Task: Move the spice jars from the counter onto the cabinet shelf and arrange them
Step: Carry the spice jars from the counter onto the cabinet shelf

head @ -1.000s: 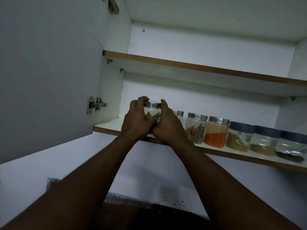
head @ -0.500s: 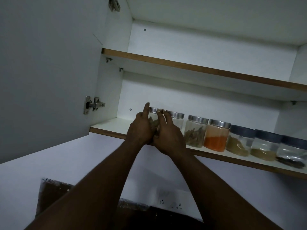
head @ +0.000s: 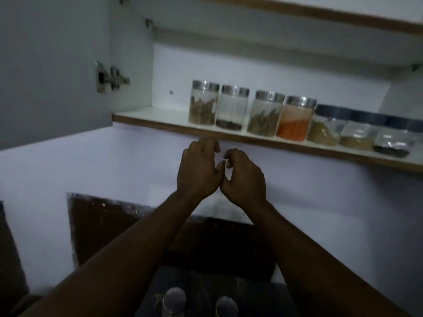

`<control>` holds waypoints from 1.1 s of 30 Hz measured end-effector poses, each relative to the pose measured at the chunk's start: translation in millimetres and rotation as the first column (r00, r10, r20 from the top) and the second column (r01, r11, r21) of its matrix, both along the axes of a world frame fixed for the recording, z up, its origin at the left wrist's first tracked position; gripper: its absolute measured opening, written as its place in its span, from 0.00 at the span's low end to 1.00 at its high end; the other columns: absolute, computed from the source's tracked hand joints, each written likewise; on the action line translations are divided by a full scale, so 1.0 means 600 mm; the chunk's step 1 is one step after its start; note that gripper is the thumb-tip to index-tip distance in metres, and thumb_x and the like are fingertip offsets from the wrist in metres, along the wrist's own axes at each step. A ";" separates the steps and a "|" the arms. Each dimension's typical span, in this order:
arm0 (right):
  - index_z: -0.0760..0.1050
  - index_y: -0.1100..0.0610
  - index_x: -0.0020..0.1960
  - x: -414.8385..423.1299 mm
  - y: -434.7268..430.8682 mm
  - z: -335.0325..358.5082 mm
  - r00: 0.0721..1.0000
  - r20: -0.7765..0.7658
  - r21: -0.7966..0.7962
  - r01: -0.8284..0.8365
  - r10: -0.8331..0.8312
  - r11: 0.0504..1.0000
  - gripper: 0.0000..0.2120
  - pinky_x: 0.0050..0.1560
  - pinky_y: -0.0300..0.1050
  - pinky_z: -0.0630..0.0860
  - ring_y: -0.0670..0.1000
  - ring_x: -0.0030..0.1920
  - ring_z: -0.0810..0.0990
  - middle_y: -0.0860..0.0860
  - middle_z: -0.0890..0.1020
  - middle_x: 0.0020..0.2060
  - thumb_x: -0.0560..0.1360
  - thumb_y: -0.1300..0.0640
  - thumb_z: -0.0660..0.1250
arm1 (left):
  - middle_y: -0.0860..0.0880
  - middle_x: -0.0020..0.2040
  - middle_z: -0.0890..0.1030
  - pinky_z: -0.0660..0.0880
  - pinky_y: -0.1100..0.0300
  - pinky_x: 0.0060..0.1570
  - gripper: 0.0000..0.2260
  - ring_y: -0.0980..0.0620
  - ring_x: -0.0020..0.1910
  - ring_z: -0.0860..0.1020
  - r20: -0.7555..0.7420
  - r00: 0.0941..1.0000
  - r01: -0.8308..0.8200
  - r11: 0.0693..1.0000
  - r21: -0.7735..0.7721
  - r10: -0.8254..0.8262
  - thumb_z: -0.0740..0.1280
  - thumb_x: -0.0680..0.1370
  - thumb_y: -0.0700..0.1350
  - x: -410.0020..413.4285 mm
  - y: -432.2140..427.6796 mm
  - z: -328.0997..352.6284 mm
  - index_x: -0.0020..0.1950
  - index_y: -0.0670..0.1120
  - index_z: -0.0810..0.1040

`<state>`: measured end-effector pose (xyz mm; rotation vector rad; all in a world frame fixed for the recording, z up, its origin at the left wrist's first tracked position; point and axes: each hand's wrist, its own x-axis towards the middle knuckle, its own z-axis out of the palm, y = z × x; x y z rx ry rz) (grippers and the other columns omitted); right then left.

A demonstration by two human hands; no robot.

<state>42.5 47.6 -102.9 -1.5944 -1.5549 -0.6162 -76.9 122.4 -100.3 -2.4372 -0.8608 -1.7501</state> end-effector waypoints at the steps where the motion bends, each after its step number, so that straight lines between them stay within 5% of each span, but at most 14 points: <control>1: 0.75 0.52 0.61 0.007 -0.010 -0.028 0.999 -0.011 -0.055 0.029 -0.030 0.998 0.17 0.40 0.44 0.72 0.50 0.45 0.81 0.45 0.80 0.50 0.72 0.54 0.69 | 0.51 0.48 0.77 0.73 0.51 0.48 0.13 0.48 0.48 0.75 -0.038 0.998 0.037 0.997 -0.065 -0.040 0.71 0.73 0.47 0.005 -0.010 -0.029 0.54 0.48 0.73; 9: 0.73 0.49 0.64 0.067 -0.101 -0.300 0.991 -0.127 -0.524 -0.022 -0.052 0.851 0.19 0.51 0.50 0.76 0.56 0.54 0.80 0.51 0.81 0.56 0.75 0.46 0.68 | 0.45 0.49 0.82 0.75 0.57 0.42 0.10 0.44 0.46 0.81 -0.357 0.882 0.085 0.848 -0.523 -0.308 0.68 0.74 0.49 0.038 -0.069 -0.297 0.53 0.46 0.79; 14: 0.71 0.52 0.69 0.102 -0.160 -0.473 0.977 -0.151 -0.768 -0.020 -0.151 0.640 0.31 0.55 0.53 0.78 0.59 0.60 0.80 0.55 0.78 0.64 0.72 0.40 0.73 | 0.44 0.62 0.80 0.77 0.49 0.58 0.20 0.42 0.60 0.80 -0.498 0.712 -0.070 0.656 -0.751 -0.494 0.72 0.75 0.51 0.044 -0.110 -0.465 0.65 0.46 0.78; 19: 0.66 0.47 0.73 0.107 -0.206 -0.599 0.936 -0.241 -0.868 -0.090 -0.256 0.488 0.35 0.61 0.50 0.74 0.55 0.67 0.76 0.53 0.71 0.72 0.71 0.40 0.74 | 0.41 0.76 0.67 0.70 0.46 0.70 0.34 0.40 0.73 0.69 -0.567 0.607 -0.220 0.567 -0.794 -0.557 0.72 0.75 0.52 0.055 -0.151 -0.595 0.78 0.47 0.63; 25: 0.51 0.46 0.81 0.100 -0.182 -0.666 0.903 -0.297 -0.881 -0.135 -0.309 0.453 0.49 0.65 0.56 0.73 0.57 0.70 0.73 0.55 0.67 0.75 0.69 0.41 0.76 | 0.39 0.82 0.53 0.57 0.45 0.76 0.45 0.38 0.81 0.51 -0.530 0.667 -0.262 0.501 -0.825 -0.523 0.72 0.75 0.52 0.080 -0.158 -0.655 0.83 0.46 0.47; 30: 0.45 0.44 0.81 0.102 -0.155 -0.704 0.917 -0.272 -0.884 -0.117 -0.293 0.453 0.54 0.65 0.59 0.73 0.59 0.71 0.72 0.55 0.63 0.78 0.68 0.43 0.78 | 0.40 0.81 0.58 0.63 0.48 0.73 0.47 0.39 0.77 0.63 -0.498 0.686 -0.290 0.429 -0.855 -0.530 0.74 0.75 0.51 0.100 -0.151 -0.679 0.83 0.48 0.46; 33: 0.52 0.45 0.79 0.113 -0.141 -0.716 0.919 -0.261 -0.893 -0.114 -0.294 0.436 0.51 0.67 0.60 0.73 0.58 0.72 0.71 0.53 0.65 0.76 0.66 0.44 0.79 | 0.39 0.80 0.61 0.65 0.49 0.72 0.47 0.39 0.76 0.66 -0.505 0.701 -0.295 0.440 -0.848 -0.503 0.73 0.75 0.50 0.106 -0.153 -0.685 0.83 0.47 0.45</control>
